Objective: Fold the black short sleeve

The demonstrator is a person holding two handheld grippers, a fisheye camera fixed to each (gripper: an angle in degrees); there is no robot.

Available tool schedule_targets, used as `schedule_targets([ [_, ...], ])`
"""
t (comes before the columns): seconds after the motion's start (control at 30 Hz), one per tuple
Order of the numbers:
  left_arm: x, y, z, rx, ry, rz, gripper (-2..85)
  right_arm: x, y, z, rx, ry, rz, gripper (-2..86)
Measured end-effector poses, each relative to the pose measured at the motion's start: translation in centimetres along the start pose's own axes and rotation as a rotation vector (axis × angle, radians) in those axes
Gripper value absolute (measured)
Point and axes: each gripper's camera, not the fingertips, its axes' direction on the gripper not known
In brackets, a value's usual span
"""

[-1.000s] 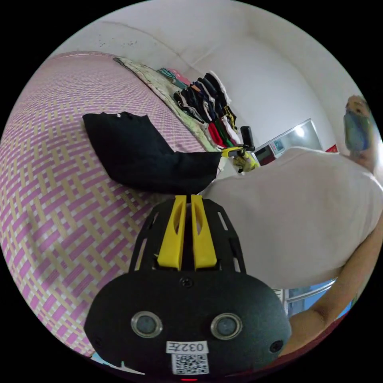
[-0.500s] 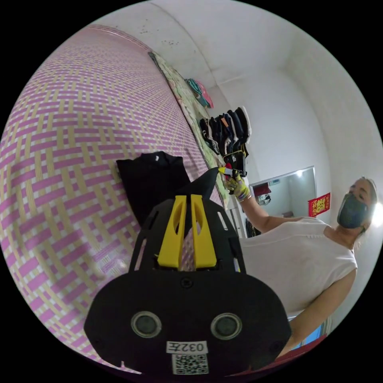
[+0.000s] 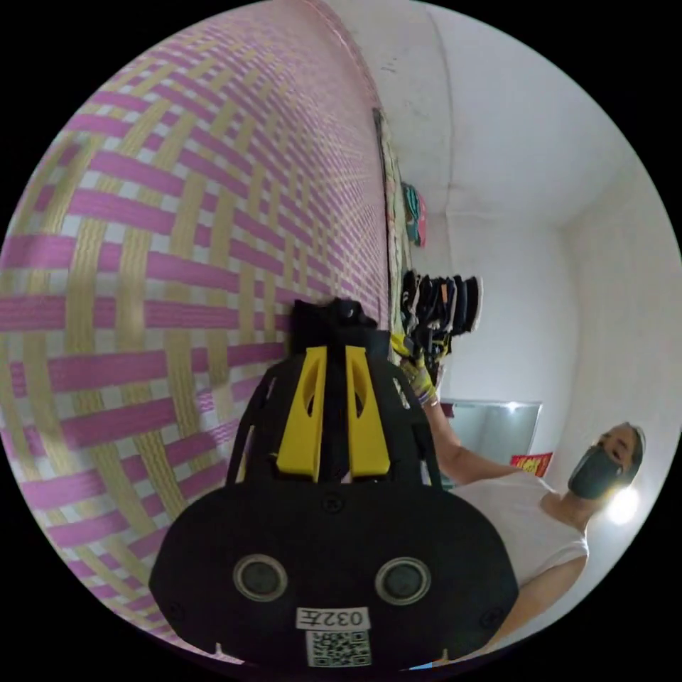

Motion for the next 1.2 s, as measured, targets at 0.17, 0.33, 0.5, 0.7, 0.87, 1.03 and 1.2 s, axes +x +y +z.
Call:
schedule_targets([
  [0.17,0.4,5.5,-1.1,0.147,-0.145,0.063,4.8,-2.3,2.7,0.9,0.113,0.158,-0.095,9.3],
  [0.33,1.5,6.2,1.7,0.109,-0.233,0.122,4.4,-3.8,2.2,6.4,-0.025,0.263,-0.149,7.2],
  [0.5,3.8,7.7,2.5,0.119,-0.213,0.190,-0.3,-9.3,1.2,8.6,-0.042,0.352,-0.240,0.1],
  [0.7,4.0,10.2,2.2,0.173,-0.164,0.175,0.6,-11.6,0.3,9.3,-0.047,0.258,-0.221,0.3],
  [0.87,3.7,12.5,4.1,0.107,-0.235,0.158,6.3,-10.3,0.3,11.4,-0.059,0.233,-0.191,8.2],
  [1.03,5.8,14.2,6.5,0.070,-0.263,0.223,4.3,-12.1,0.9,14.2,-0.109,0.356,-0.268,7.8],
  [1.2,8.9,16.3,5.5,0.110,-0.245,0.256,-0.8,-15.2,1.5,14.3,-0.103,0.385,-0.323,0.7],
])
